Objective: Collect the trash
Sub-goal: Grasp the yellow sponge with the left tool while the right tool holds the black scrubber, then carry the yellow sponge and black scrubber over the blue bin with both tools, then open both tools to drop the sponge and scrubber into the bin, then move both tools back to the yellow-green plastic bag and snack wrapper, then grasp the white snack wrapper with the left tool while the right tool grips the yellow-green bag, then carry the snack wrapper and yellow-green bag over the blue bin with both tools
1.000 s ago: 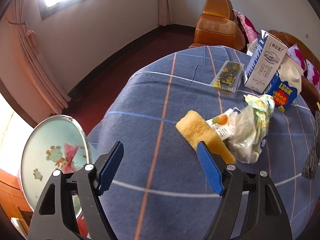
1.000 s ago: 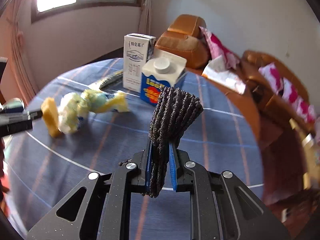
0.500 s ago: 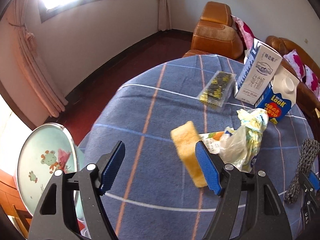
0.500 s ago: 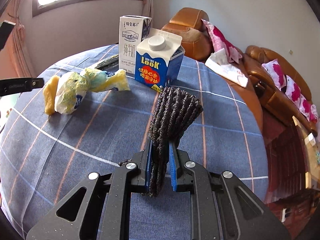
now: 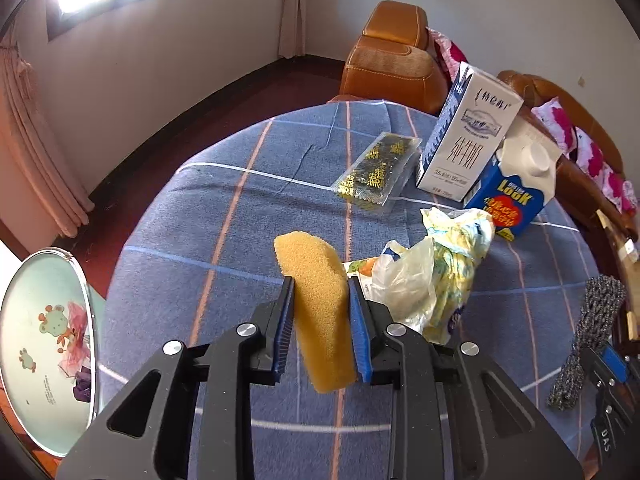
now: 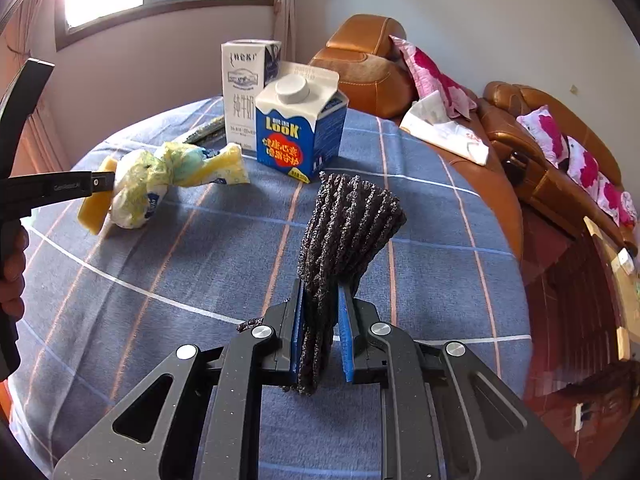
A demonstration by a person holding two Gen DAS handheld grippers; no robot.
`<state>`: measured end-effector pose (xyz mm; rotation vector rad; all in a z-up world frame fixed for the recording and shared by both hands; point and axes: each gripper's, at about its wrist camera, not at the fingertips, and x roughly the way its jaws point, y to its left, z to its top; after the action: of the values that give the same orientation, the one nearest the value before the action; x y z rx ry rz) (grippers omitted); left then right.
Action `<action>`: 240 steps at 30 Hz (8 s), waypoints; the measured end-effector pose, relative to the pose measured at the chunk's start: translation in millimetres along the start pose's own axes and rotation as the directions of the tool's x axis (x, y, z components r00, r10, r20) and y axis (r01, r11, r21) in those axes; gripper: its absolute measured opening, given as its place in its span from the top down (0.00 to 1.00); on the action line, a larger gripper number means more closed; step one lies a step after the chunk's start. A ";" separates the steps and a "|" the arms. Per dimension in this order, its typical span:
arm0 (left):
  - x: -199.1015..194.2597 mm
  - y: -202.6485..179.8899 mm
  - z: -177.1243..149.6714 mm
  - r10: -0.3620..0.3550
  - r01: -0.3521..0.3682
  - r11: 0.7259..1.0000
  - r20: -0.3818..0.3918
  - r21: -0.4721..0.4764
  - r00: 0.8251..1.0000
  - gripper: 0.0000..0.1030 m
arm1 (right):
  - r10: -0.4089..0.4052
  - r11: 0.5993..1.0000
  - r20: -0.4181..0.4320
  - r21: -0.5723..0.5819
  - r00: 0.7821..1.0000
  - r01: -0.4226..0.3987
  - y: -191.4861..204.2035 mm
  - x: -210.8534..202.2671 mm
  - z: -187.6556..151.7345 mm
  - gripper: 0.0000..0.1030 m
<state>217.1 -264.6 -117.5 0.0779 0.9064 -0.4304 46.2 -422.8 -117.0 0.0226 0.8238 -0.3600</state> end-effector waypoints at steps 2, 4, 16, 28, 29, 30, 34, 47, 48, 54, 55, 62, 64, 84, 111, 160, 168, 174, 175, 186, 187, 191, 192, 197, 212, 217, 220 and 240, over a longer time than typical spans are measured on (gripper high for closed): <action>-15.4 8.4 -3.8 -0.018 0.018 1.000 0.012 -0.001 1.000 0.75 | 0.003 1.000 0.016 -0.008 1.000 -0.003 4.7 -8.7 -0.2 0.84; -28.8 19.1 -9.2 -0.030 0.030 1.000 0.015 -0.007 0.999 0.74 | 0.014 1.000 0.028 -0.019 1.000 -0.013 11.5 -17.5 -2.3 0.84; -89.4 89.4 -56.2 0.049 -0.049 0.999 0.022 -0.011 0.999 0.74 | 0.126 0.980 0.047 -0.163 0.991 -0.117 97.5 -47.5 -6.6 0.84; -126.4 166.9 -87.4 0.188 -0.184 0.980 0.053 -0.076 0.981 0.74 | 0.256 0.931 0.052 -0.283 0.965 -0.232 197.8 -63.3 -3.3 0.84; -128.3 173.4 -90.3 0.195 -0.190 0.978 0.051 -0.084 0.979 0.74 | 0.272 0.925 0.051 -0.289 0.961 -0.246 206.8 -65.1 -2.4 0.84; -129.9 179.0 -93.0 0.202 -0.197 0.976 0.050 -0.090 0.978 0.74 | 0.282 0.922 0.051 -0.292 0.958 -0.256 211.9 -66.2 -1.5 0.84; -135.5 202.2 -103.2 0.235 -0.229 0.966 0.041 -0.117 0.971 0.74 | 0.315 0.906 0.057 -0.315 0.947 -0.283 237.5 -72.1 0.8 0.84; -140.7 246.1 -108.1 0.281 -0.270 0.946 0.041 -0.179 0.959 0.74 | 0.380 0.857 0.054 -0.396 0.924 -0.329 300.9 -75.7 7.9 0.84; -140.8 248.6 -107.6 0.284 -0.272 0.945 0.042 -0.182 0.958 0.74 | 0.385 0.854 0.057 -0.400 0.921 -0.333 306.5 -75.9 10.3 0.84; -137.4 259.8 -102.1 0.300 -0.288 0.939 0.039 -0.189 0.953 0.74 | 0.408 0.828 0.057 -0.444 0.911 -0.342 336.2 -72.2 18.3 0.84; -136.2 261.8 -101.2 0.300 -0.288 0.938 0.038 -0.191 0.953 0.74 | 0.408 0.825 0.056 -0.450 0.911 -0.342 340.8 -71.3 18.8 0.84; -126.1 270.9 -93.7 0.302 -0.291 0.935 0.027 -0.202 0.953 0.74 | 0.418 0.810 0.051 -0.474 0.907 -0.346 362.9 -61.1 29.9 0.84; -122.3 273.1 -91.1 0.302 -0.292 0.935 0.024 -0.201 0.953 0.74 | 0.415 0.806 0.047 -0.481 0.908 -0.344 367.3 -56.7 31.9 0.84; -81.4 284.2 -83.8 0.276 -0.277 0.939 -0.036 -0.203 0.960 0.74 | 0.429 0.754 -0.084 -0.515 0.899 -0.408 399.3 -6.9 43.1 0.84; -66.9 289.6 -81.6 0.266 -0.278 0.936 -0.082 -0.215 0.960 0.73 | 0.442 0.761 -0.100 -0.485 0.892 -0.431 386.0 6.0 51.8 0.66; -68.7 152.6 -58.8 0.273 -0.274 0.960 0.010 0.051 0.962 0.21 | 0.120 0.993 0.029 -0.020 0.992 -0.120 128.0 13.8 47.0 0.36; -61.3 123.4 -43.1 0.272 -0.273 0.955 0.028 0.116 0.962 0.21 | 0.220 0.974 -0.057 0.065 0.974 -0.216 119.0 56.1 69.9 0.36; -55.7 115.4 -39.1 0.275 -0.275 0.952 0.020 0.137 0.961 0.21 | 0.316 0.945 -0.142 0.132 0.938 -0.299 116.0 92.3 58.8 0.68; -53.4 113.6 -37.8 0.274 -0.274 0.952 0.018 0.140 0.962 0.21 | 0.311 0.947 -0.138 0.126 0.940 -0.294 114.5 90.7 57.5 0.69; -22.3 51.2 -14.7 0.161 -0.162 0.953 0.026 0.257 0.987 0.21 | 0.217 0.976 -0.138 0.024 0.966 -0.216 40.0 43.6 31.4 0.71; -16.9 41.2 -10.9 0.146 -0.148 0.947 0.030 0.283 0.989 0.21 | 0.188 0.982 -0.145 -0.007 0.971 -0.191 30.4 42.2 28.1 0.71; 2.4 11.1 1.9 0.079 -0.078 0.933 0.012 0.350 0.997 0.21 | 0.055 0.982 -0.158 -0.169 0.986 -0.082 0.7 36.5 22.0 0.71; 7.5 3.0 4.8 0.056 -0.054 0.930 0.006 0.364 0.998 0.21 | 0.039 0.977 -0.162 -0.201 0.986 -0.072 -7.0 34.3 20.0 0.71; 33.5 -30.0 14.5 0.007 -0.003 0.907 -0.008 0.422 1.000 0.21 | 0.046 0.952 -0.182 -0.291 0.982 -0.099 -19.8 33.8 10.7 0.71; 39.0 -44.6 9.1 -0.011 0.022 0.920 -0.029 0.392 1.000 0.72 | 0.146 0.950 -0.154 -0.255 0.977 -0.182 -13.0 28.7 12.5 0.71; 4.7 -31.3 -1.7 -0.019 0.028 0.928 -0.029 0.371 0.999 0.72 | 0.157 0.942 -0.130 -0.278 0.979 -0.188 0.5 12.5 11.3 0.71; -19.5 -20.5 -13.1 -0.022 0.033 0.931 -0.035 0.365 0.999 0.72 | 0.149 0.939 -0.122 -0.294 0.981 -0.179 10.4 5.1 9.7 0.71; -104.0 58.9 -80.1 0.033 -0.033 0.963 0.005 0.268 0.999 0.72 | 0.181 0.896 -0.105 -0.392 0.978 -0.208 97.7 -35.4 -8.2 0.71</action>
<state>124.6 -157.1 -93.1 0.3408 0.8410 -0.5201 49.8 -319.0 -108.7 -0.2675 0.9405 0.0054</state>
